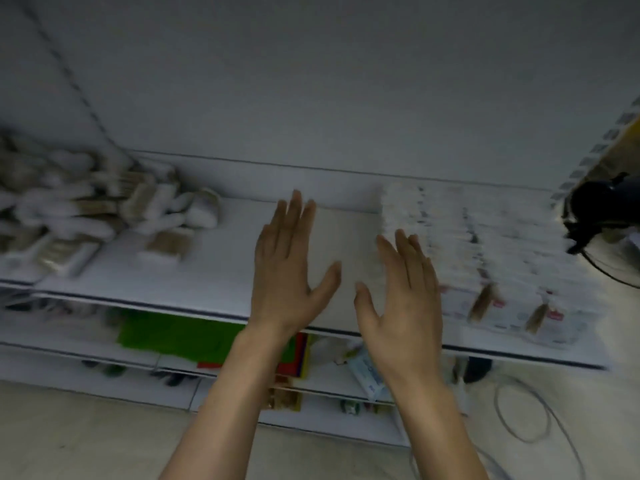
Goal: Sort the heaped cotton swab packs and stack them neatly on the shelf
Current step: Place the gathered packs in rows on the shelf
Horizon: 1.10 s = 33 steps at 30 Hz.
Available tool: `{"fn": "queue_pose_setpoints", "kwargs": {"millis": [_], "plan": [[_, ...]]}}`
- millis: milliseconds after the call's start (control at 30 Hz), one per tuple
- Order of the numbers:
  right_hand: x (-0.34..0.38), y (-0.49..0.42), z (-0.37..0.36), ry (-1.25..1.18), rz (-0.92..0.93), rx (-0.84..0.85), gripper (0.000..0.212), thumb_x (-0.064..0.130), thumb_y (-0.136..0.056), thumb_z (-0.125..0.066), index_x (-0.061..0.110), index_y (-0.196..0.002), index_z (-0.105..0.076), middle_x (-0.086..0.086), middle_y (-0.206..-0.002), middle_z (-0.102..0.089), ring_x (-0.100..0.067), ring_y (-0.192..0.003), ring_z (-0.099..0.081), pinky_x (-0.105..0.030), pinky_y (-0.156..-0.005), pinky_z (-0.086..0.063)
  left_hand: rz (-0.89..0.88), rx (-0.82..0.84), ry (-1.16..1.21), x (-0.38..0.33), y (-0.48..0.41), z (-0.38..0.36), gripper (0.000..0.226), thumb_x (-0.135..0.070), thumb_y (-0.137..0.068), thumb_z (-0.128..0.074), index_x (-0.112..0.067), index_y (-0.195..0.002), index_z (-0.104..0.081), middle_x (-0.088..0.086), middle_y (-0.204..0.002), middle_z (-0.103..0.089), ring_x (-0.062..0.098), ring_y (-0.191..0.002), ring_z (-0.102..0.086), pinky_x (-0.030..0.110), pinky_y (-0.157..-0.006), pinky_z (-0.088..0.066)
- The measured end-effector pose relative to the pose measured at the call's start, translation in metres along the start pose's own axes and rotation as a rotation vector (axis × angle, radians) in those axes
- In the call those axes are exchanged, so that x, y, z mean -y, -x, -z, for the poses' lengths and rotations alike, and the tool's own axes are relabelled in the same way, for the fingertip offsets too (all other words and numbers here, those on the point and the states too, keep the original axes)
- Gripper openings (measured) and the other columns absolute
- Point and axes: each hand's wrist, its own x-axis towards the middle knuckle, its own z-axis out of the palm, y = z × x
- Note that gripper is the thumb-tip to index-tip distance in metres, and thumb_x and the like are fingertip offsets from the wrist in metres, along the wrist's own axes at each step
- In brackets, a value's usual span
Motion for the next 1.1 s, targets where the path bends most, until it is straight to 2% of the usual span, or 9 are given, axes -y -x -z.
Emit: {"fn": "queue_pose_setpoints", "kwargs": {"millis": [200,300,400,467,567,667,767,900,1100], "plan": [[0.114,0.002,-0.040,0.070,0.145,0.156,0.080,0.028,-0.075,-0.075,0.014,-0.144,-0.036,-0.017,-0.146,-0.040,-0.037,-0.134,-0.037,-0.053,-0.108,-0.033,0.006,0.008,-0.366,0.081,0.037,0.153,0.082,-0.052,-0.082,-0.049,-0.018,-0.151,-0.023,0.004,-0.159,-0.022,0.021,-0.147,-0.016,0.047,-0.114,-0.026],[0.188,0.017,-0.063,0.063,0.198,0.238,0.081,0.033,-0.076,-0.074,0.017,-0.145,-0.034,-0.014,-0.149,-0.037,-0.034,-0.137,-0.034,-0.049,-0.110,-0.027,0.108,-0.035,-0.442,0.116,0.078,0.234,0.084,-0.054,-0.084,-0.049,-0.023,-0.154,-0.016,-0.004,-0.161,-0.015,0.014,-0.148,-0.008,0.043,-0.116,-0.019],[0.265,0.032,-0.085,0.005,0.291,0.318,0.079,0.042,-0.087,-0.061,0.028,-0.151,-0.016,-0.002,-0.158,-0.016,-0.022,-0.146,-0.012,-0.040,-0.117,-0.007,0.222,-0.094,-0.489,0.145,0.119,0.306,0.083,-0.058,-0.084,-0.046,-0.026,-0.154,-0.015,-0.008,-0.160,-0.015,0.010,-0.147,-0.007,0.042,-0.114,-0.019],[0.313,0.043,-0.099,-0.059,0.349,0.335,0.076,0.044,-0.091,-0.056,0.032,-0.151,-0.011,0.003,-0.160,-0.007,-0.016,-0.147,-0.001,-0.035,-0.117,0.003,0.272,-0.121,-0.507,0.163,0.144,0.349,0.083,-0.061,-0.083,-0.043,-0.027,-0.154,-0.016,-0.009,-0.160,-0.015,0.008,-0.147,-0.007,0.042,-0.112,-0.019],[0.378,0.063,-0.120,-0.137,0.422,0.349,0.072,0.043,-0.091,-0.056,0.031,-0.150,-0.016,0.003,-0.160,-0.006,-0.015,-0.147,0.000,-0.037,-0.118,0.000,0.333,-0.156,-0.541,0.190,0.179,0.403,0.083,-0.063,-0.083,-0.040,-0.027,-0.154,-0.014,-0.009,-0.160,-0.013,0.011,-0.147,-0.007,0.044,-0.113,-0.020],[0.423,0.079,-0.143,-0.134,0.478,0.376,0.073,0.045,-0.091,-0.056,0.031,-0.150,-0.016,0.003,-0.160,-0.007,-0.015,-0.147,-0.001,-0.039,-0.119,-0.003,0.394,-0.172,-0.567,0.215,0.205,0.445,0.085,-0.065,-0.082,-0.038,-0.029,-0.154,-0.012,-0.011,-0.160,-0.011,0.010,-0.147,-0.007,0.045,-0.113,-0.022],[0.454,0.087,-0.166,-0.144,0.495,0.398,0.072,0.046,-0.091,-0.055,0.031,-0.150,-0.017,0.004,-0.160,-0.007,-0.014,-0.147,-0.001,-0.038,-0.119,-0.004,0.430,-0.178,-0.578,0.240,0.221,0.472,0.085,-0.064,-0.082,-0.040,-0.031,-0.154,-0.010,-0.013,-0.160,-0.010,0.005,-0.146,-0.003,0.039,-0.114,-0.018],[0.488,0.088,-0.205,-0.148,0.502,0.431,0.072,0.047,-0.091,-0.053,0.033,-0.150,-0.015,0.004,-0.160,-0.007,-0.013,-0.146,0.000,-0.037,-0.117,-0.002,0.471,-0.176,-0.564,0.280,0.232,0.490,0.085,-0.062,-0.083,-0.043,-0.033,-0.153,-0.005,-0.014,-0.161,-0.007,0.002,-0.146,0.001,0.037,-0.113,-0.015],[0.547,0.072,-0.288,-0.209,0.488,0.465,0.069,0.045,-0.091,-0.055,0.030,-0.149,-0.021,0.003,-0.159,-0.011,-0.015,-0.146,-0.005,-0.037,-0.117,-0.006,0.472,-0.122,-0.605,0.365,0.220,0.517,0.085,-0.059,-0.084,-0.047,-0.029,-0.154,-0.010,-0.013,-0.161,-0.006,0.005,-0.147,-0.001,0.035,-0.113,-0.014]]}}
